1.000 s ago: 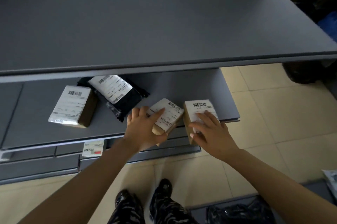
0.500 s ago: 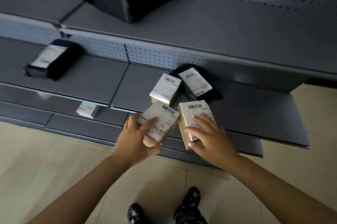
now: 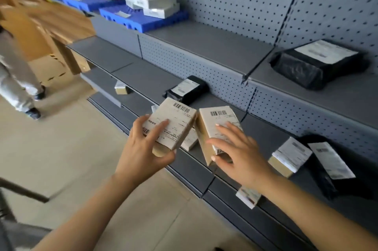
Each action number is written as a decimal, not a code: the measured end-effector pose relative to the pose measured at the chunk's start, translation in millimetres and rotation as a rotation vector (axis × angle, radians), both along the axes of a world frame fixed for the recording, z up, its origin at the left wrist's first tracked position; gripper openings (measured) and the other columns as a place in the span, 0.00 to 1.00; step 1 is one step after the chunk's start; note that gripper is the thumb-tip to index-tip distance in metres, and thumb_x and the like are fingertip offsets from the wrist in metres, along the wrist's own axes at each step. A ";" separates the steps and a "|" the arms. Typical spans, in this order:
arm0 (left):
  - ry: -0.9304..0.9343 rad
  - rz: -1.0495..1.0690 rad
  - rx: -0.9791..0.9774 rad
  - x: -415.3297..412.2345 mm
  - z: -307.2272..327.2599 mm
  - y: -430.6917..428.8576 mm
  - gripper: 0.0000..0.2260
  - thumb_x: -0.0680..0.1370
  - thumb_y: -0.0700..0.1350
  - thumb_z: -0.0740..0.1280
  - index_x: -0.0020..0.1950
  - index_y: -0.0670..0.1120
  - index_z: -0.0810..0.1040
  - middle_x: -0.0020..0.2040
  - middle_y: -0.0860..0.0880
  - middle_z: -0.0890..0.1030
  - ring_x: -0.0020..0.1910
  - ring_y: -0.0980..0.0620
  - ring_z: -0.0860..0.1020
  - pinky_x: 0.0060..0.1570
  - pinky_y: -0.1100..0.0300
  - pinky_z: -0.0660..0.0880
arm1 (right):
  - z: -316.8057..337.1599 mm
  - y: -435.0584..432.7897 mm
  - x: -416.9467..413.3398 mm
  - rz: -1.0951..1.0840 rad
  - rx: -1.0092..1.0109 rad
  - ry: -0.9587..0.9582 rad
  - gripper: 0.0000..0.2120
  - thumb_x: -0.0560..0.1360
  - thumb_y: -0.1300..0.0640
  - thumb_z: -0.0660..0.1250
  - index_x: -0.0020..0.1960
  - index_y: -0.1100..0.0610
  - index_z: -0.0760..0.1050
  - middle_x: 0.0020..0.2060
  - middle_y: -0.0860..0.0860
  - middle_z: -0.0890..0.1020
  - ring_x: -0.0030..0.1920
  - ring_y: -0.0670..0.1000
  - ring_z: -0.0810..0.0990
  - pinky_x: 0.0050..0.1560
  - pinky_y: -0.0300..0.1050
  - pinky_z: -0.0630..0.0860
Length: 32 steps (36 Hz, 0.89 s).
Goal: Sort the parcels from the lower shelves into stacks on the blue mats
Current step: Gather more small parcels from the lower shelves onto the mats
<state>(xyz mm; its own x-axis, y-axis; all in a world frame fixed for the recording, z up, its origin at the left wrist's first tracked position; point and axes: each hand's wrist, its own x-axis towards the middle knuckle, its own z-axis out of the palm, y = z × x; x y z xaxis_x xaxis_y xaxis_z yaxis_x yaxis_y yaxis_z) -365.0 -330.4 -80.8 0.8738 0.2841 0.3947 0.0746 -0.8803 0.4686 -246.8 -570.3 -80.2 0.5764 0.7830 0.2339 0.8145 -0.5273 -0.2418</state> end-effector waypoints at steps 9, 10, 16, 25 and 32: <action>-0.104 0.228 0.041 15.2 52.0 87.3 0.32 0.67 0.66 0.62 0.69 0.56 0.72 0.76 0.44 0.58 0.67 0.36 0.66 0.61 0.41 0.70 | 64.2 118.1 45.5 0.155 0.098 -0.171 0.19 0.74 0.42 0.55 0.64 0.41 0.69 0.72 0.51 0.68 0.74 0.56 0.60 0.58 0.63 0.68; -0.107 0.245 0.043 20.0 57.7 97.2 0.32 0.67 0.67 0.61 0.69 0.56 0.71 0.76 0.45 0.58 0.68 0.37 0.66 0.62 0.42 0.70 | 70.4 131.2 53.4 0.165 0.114 -0.175 0.20 0.74 0.42 0.55 0.64 0.41 0.69 0.72 0.50 0.67 0.74 0.55 0.60 0.59 0.63 0.68; -0.173 0.320 0.078 59.2 86.3 158.6 0.32 0.67 0.66 0.63 0.69 0.55 0.71 0.74 0.45 0.63 0.65 0.38 0.69 0.61 0.44 0.71 | 99.8 207.2 104.5 0.219 0.245 -0.213 0.19 0.73 0.42 0.57 0.63 0.42 0.72 0.70 0.50 0.69 0.73 0.55 0.63 0.58 0.61 0.70; -0.247 0.378 0.184 113.2 113.1 246.6 0.34 0.69 0.64 0.65 0.73 0.55 0.66 0.73 0.47 0.65 0.67 0.40 0.66 0.63 0.47 0.66 | 131.5 316.4 168.8 0.262 0.301 -0.291 0.19 0.73 0.43 0.57 0.62 0.43 0.73 0.70 0.52 0.70 0.72 0.57 0.64 0.55 0.62 0.71; -0.356 0.451 0.167 132.9 123.2 316.7 0.32 0.68 0.63 0.67 0.70 0.54 0.70 0.72 0.47 0.66 0.65 0.40 0.68 0.62 0.51 0.65 | 145.0 394.6 189.0 0.310 0.316 -0.291 0.19 0.73 0.43 0.56 0.63 0.41 0.71 0.70 0.51 0.70 0.72 0.56 0.64 0.56 0.63 0.71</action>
<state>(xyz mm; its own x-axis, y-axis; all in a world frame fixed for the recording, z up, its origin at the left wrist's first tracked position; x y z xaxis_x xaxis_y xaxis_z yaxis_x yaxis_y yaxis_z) -232.1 -13.7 42.4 0.4871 0.5054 0.7122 0.3217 -0.8620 0.3917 -57.8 -175.7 64.8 0.2049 0.7721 0.6016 0.9778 -0.1890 -0.0904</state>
